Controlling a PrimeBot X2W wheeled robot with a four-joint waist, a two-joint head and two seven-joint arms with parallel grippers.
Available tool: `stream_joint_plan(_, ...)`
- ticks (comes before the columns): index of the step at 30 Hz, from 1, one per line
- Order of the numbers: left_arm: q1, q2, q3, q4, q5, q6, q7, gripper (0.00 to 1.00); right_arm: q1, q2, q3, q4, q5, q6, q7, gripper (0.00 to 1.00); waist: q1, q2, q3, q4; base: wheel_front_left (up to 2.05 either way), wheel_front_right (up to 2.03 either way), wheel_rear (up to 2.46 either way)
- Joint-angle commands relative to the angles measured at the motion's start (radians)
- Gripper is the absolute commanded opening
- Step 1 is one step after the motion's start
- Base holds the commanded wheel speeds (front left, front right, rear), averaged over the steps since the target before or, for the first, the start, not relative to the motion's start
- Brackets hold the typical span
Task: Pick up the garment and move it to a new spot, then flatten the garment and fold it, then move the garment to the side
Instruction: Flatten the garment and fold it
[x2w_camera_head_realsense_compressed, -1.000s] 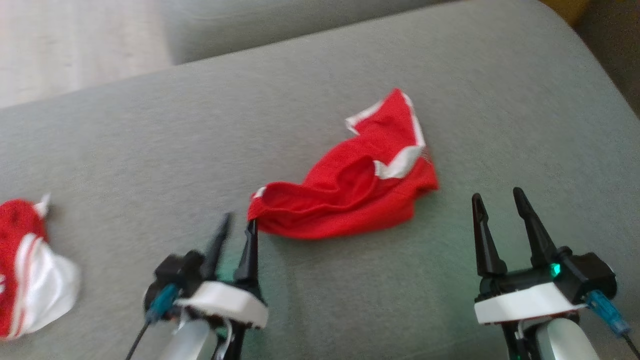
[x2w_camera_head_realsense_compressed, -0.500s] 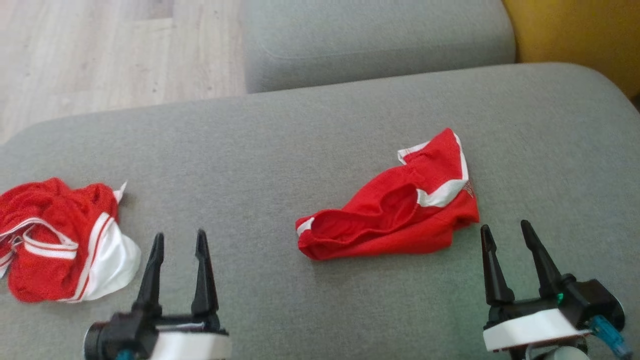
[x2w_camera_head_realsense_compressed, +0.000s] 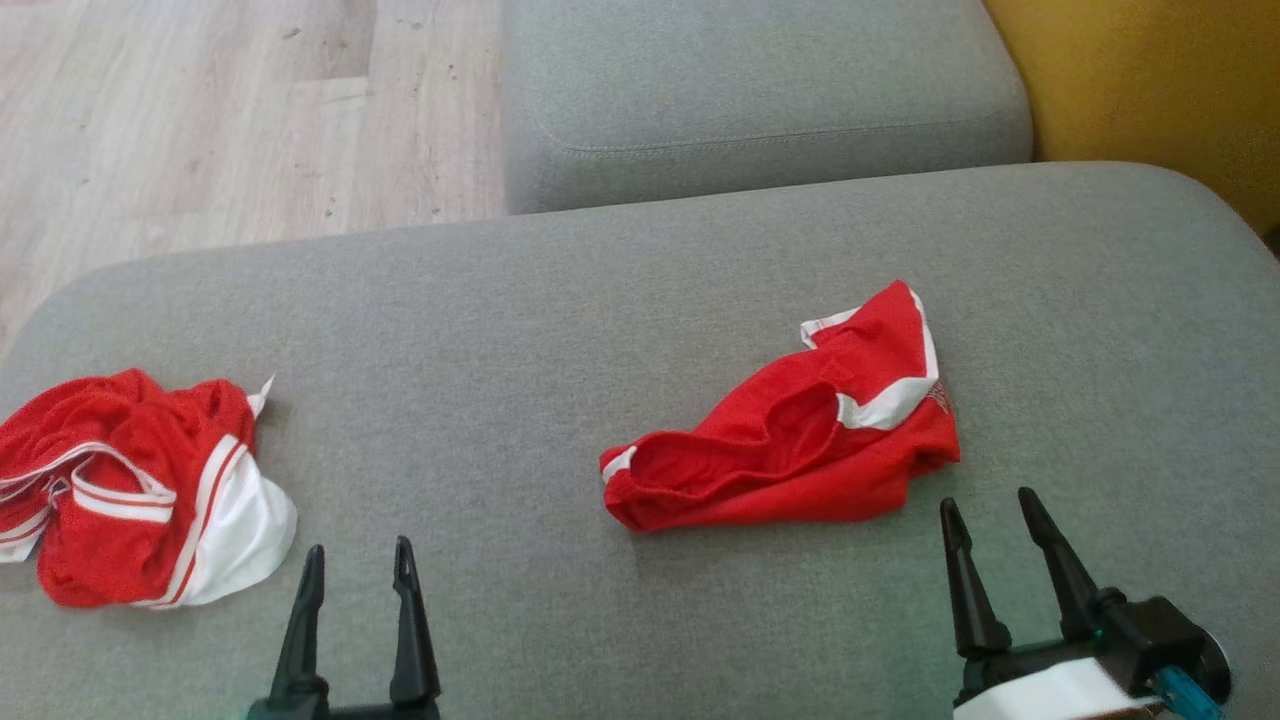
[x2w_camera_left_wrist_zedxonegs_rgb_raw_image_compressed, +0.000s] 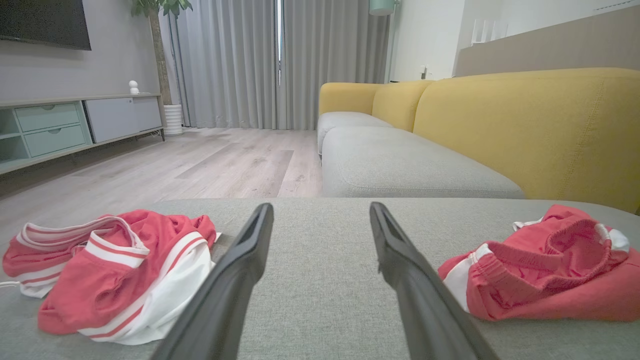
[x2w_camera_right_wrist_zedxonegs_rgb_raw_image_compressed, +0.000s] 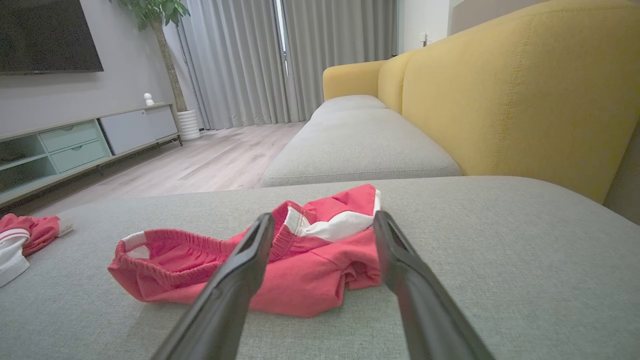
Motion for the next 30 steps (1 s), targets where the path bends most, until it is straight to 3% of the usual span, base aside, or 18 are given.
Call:
stream_joint_plan(1, -0.036, -0.004, 0.029, -0.03, 0.009, -0.002, -0.006, 1.0, -0.037, -0.005, 0.027, -0.024, -0.002, 0.007, -0.003, 1.0, 0.0001, -0.0001, 0.0, 0.005, 0.0, 0.0, 0.0)
stream_joint_plan(23, -0.079, -0.004, 0.003, -0.021, 0.006, -0.009, -0.006, 1.0, -0.05, -0.005, 0.042, -0.053, -0.003, 0.007, -0.003, 1.0, 0.0001, -0.0001, 0.017, 0.031, 0.0, 0.0, 0.0)
stream_joint_plan(30, -0.114, -0.004, -0.037, -0.012, -0.064, -0.045, -0.006, 1.0, -0.047, -0.005, 0.047, -0.068, 0.015, 0.007, -0.003, 1.0, 0.0001, -0.0001, 0.031, 0.03, 0.0, 0.0, 0.0)
